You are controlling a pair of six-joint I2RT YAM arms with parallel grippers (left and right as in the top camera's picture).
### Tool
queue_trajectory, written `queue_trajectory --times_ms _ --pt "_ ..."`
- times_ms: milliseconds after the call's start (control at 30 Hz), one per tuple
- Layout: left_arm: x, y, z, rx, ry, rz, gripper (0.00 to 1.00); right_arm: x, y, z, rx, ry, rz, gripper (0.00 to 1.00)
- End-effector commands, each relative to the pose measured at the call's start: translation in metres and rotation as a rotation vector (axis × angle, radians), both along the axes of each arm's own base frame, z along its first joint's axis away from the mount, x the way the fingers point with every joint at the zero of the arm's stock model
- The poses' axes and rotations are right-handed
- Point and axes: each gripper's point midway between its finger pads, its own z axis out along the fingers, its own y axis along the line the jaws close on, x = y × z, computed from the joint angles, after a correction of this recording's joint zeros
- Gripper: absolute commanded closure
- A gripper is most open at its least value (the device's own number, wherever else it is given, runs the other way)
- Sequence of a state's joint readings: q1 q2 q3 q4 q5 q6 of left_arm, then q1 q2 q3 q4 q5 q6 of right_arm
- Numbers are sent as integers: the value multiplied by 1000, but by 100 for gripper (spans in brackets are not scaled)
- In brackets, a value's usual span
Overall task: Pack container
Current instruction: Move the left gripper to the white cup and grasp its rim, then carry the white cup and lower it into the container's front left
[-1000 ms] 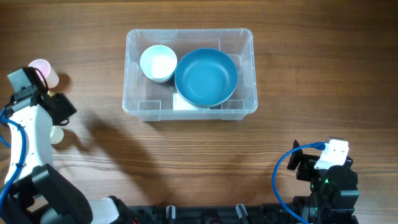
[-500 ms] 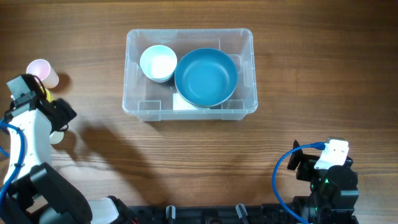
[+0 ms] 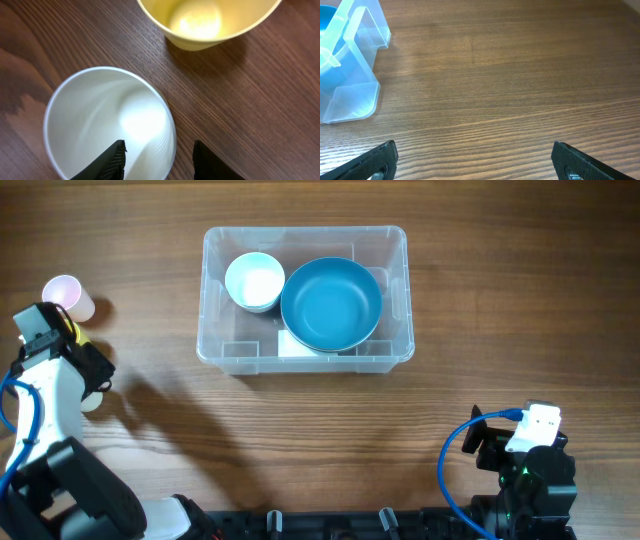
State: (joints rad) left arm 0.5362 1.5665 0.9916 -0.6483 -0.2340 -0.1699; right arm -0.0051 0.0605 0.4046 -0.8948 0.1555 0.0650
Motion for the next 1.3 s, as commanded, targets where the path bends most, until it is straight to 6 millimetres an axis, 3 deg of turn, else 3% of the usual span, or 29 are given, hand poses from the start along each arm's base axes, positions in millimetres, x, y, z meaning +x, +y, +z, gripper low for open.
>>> queue_trajectory --times_ms 0,100,267,333,500,600,733,867,1033,1133,1267 --pt "0 -3 -20 -46 29 0 55 0 -1 4 -15 -8 2 0" --pt "4 0 -17 -32 10 -1 59 0 -1 4 -15 -8 2 0" --pt "6 1 -15 -30 5 -1 91 0 -1 4 -15 -8 2 0" --pt "5 1 -15 -31 7 -1 96 0 -1 4 -15 -8 2 0" --pt "8 2 -12 -27 -1 -2 96 0 -1 4 -15 -8 2 0" --pt "22 1 11 -31 -54 -20 96 0 -1 4 -15 -8 2 0" --pt "58 -20 82 -55 -232 -116 96 0 -1 4 -15 -8 2 0" --pt "81 -55 147 -82 -411 -187 96 0 -1 4 -15 -8 2 0" --pt "92 -133 210 -150 -617 -360 96 0 -1 4 -15 -8 2 1" --pt "90 -189 232 -172 -670 -515 96 0 -1 4 -15 -8 2 0" --pt "86 -247 225 -230 -628 -666 96 0 -1 4 -15 -8 2 0"
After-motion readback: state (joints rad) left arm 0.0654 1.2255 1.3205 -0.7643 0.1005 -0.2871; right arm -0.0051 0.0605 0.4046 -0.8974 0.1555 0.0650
